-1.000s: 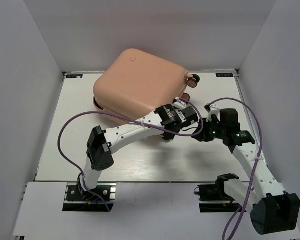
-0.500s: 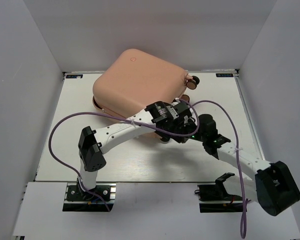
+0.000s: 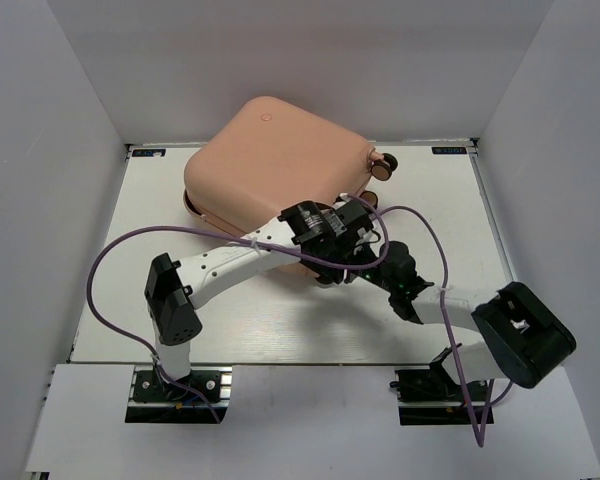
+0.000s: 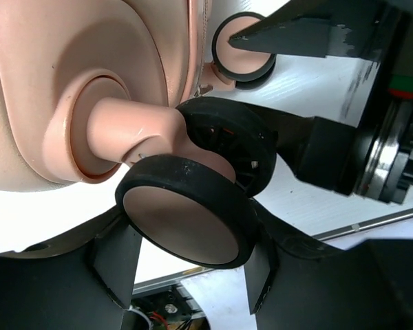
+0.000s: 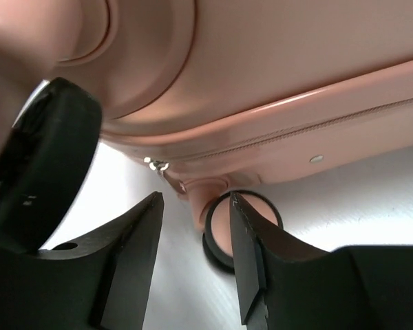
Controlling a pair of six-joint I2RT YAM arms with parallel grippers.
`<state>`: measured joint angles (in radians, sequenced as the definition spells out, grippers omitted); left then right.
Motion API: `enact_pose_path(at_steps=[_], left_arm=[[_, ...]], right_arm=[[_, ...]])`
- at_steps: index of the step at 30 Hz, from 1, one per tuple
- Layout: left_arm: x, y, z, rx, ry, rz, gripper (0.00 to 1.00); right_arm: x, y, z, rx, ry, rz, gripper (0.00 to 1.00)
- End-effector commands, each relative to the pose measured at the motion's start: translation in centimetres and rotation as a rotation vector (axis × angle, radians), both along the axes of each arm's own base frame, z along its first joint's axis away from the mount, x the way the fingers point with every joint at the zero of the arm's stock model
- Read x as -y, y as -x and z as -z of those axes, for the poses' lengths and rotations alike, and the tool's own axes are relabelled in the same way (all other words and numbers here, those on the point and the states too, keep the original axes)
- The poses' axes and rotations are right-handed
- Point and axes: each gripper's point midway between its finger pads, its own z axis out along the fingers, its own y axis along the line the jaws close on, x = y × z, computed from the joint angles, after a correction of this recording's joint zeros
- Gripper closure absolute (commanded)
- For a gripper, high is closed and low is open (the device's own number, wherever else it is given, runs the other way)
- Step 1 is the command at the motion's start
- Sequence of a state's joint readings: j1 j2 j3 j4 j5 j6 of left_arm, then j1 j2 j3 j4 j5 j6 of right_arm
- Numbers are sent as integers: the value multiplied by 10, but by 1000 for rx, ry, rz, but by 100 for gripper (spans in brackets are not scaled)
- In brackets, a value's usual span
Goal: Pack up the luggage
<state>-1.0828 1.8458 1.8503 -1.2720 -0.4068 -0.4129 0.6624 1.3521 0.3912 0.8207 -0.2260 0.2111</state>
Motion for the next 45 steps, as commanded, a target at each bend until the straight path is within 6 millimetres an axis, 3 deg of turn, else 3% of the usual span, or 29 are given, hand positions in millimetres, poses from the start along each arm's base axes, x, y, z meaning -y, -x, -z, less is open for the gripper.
enact_pose_path(at_steps=[1, 3, 4, 8, 12, 13, 14, 16, 20, 26, 37, 45], left_arm=[[30, -6, -58, 86, 299, -10, 100], [27, -6, -54, 86, 290, -23, 100], [27, -5, -55, 88, 292, -23, 100], [22, -7, -51, 104, 298, -47, 100], [22, -10, -52, 113, 318, -58, 100], [23, -10, -50, 110, 316, -65, 100], [24, -11, -53, 112, 323, -68, 100], [24, -11, -53, 112, 325, -74, 100], [24, -12, -52, 117, 336, -81, 100], [20, -10, -51, 117, 341, -91, 100], [24, -11, -54, 125, 368, -103, 100], [25, -12, -59, 132, 385, -109, 100]], right_arm=[[-10, -14, -42, 157, -144, 30, 50], [-13, -7, -35, 156, -157, -5, 50], [-12, -5, -46, 203, -199, -6, 50], [3, 6, -34, 234, -181, 6, 52], [3, 11, -32, 237, -192, -10, 54], [2, 13, -22, 204, -194, -10, 54], [3, 14, -38, 260, -243, -14, 54], [-3, 17, -35, 253, -245, -43, 54], [-8, 12, -33, 250, -239, -36, 54], [-18, 13, -52, 298, -272, -54, 54], [-19, -17, -75, 346, -307, 85, 53], [-29, -20, -71, 277, -345, 85, 59]])
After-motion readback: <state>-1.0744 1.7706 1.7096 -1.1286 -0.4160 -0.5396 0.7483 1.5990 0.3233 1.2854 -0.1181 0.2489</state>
